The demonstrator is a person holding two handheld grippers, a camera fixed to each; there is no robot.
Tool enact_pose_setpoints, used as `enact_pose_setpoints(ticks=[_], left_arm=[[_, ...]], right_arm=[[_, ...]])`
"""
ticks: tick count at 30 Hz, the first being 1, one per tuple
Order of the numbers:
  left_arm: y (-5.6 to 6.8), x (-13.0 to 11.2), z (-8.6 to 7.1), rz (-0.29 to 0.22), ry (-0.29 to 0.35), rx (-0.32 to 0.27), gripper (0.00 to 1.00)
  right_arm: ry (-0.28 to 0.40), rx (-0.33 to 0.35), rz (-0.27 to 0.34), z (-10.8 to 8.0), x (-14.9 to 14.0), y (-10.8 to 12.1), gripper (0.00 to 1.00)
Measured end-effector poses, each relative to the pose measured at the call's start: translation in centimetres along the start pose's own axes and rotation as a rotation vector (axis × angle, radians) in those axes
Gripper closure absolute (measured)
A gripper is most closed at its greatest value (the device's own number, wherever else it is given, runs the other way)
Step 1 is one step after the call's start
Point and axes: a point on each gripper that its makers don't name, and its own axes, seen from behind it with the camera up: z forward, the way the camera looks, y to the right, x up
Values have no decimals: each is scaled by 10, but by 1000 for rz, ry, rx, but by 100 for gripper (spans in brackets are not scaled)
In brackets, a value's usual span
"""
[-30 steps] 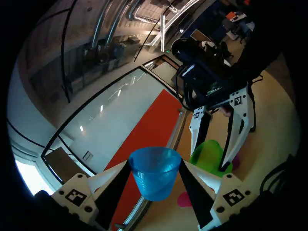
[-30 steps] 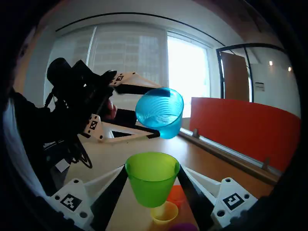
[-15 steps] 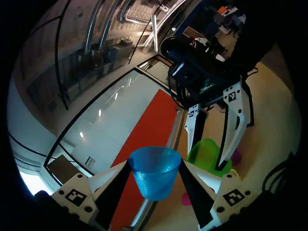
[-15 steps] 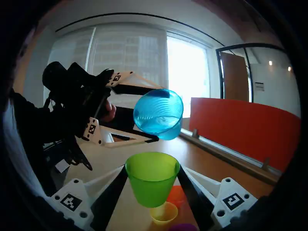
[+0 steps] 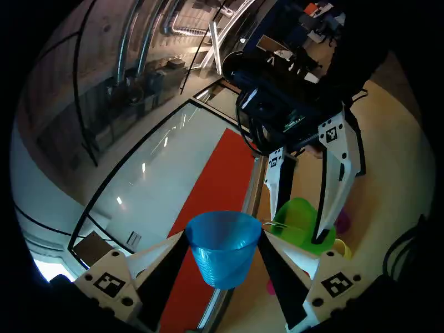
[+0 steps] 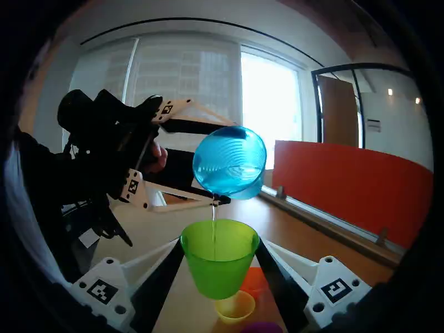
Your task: Pour water
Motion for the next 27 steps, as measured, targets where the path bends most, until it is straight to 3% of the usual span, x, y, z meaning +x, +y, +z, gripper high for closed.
enact_pose_setpoints(ticks=[27], left_arm=[[-5, 8, 2, 50, 11, 6, 14]], right_arm=[[5, -5, -12, -3, 4, -2, 8]])
